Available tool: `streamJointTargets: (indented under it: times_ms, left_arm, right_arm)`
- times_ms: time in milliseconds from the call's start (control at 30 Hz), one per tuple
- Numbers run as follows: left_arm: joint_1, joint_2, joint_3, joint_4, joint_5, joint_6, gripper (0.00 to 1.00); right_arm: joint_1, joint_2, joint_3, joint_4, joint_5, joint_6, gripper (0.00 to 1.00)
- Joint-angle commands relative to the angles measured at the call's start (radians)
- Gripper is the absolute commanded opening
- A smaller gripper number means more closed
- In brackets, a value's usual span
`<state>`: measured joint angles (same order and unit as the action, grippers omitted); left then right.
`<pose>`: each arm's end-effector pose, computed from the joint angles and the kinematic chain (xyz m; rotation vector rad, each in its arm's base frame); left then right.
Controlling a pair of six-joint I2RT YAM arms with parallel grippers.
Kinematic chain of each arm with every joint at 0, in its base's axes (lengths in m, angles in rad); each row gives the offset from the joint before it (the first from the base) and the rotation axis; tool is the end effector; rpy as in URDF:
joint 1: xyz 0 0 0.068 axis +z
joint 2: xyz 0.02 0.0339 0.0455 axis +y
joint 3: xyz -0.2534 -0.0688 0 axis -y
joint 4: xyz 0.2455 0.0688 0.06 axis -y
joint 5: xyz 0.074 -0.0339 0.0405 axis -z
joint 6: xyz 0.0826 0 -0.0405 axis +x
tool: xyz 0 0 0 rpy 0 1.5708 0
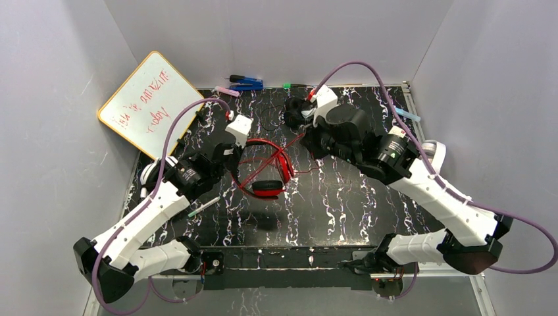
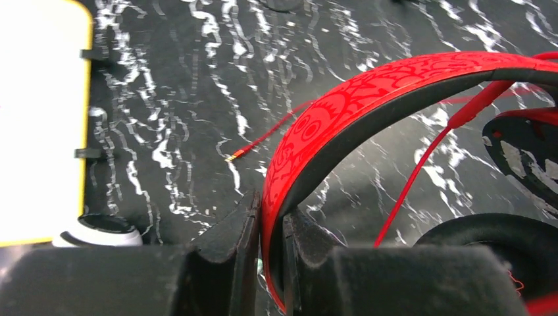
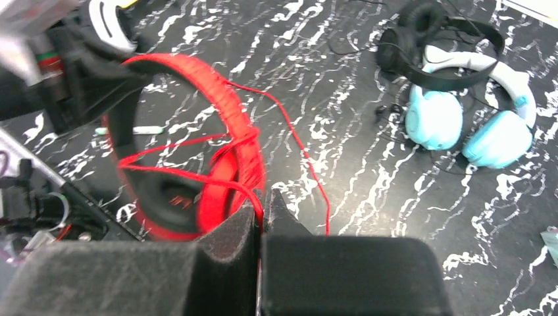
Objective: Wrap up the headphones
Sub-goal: Wrap the headphones cable around the headphones.
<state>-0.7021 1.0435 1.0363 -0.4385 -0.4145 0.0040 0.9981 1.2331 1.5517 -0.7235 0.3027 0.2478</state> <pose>0.2302 -0.1512 0.3262 0.4337 1.9284 -0.0354 0.1783 0.2311 0.4263 -0.5409 1.9178 0.5171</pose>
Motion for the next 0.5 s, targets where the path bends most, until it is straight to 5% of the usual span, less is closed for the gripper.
streamJointTargets:
  times_ms: [0,233,467]
  left_arm:
    - [0.003,-0.024,0.085,-0.137,0.209,0.013,0.00]
    - [0.003,-0.087,0.066,-0.193,0.234,0.003,0.00]
    - [0.003,-0.108,0.174,-0.214,0.386,-0.197,0.00]
  right_arm:
    - [-0.113,0.021,-0.014,0.065,-0.067,-0.036,0.01]
    - [-0.297,0.026,-0.104,0.149,-0.278,-0.001,0.01]
    - [-0.419,-0.030,-0.346,0.404,-0.569,0.052,0.01]
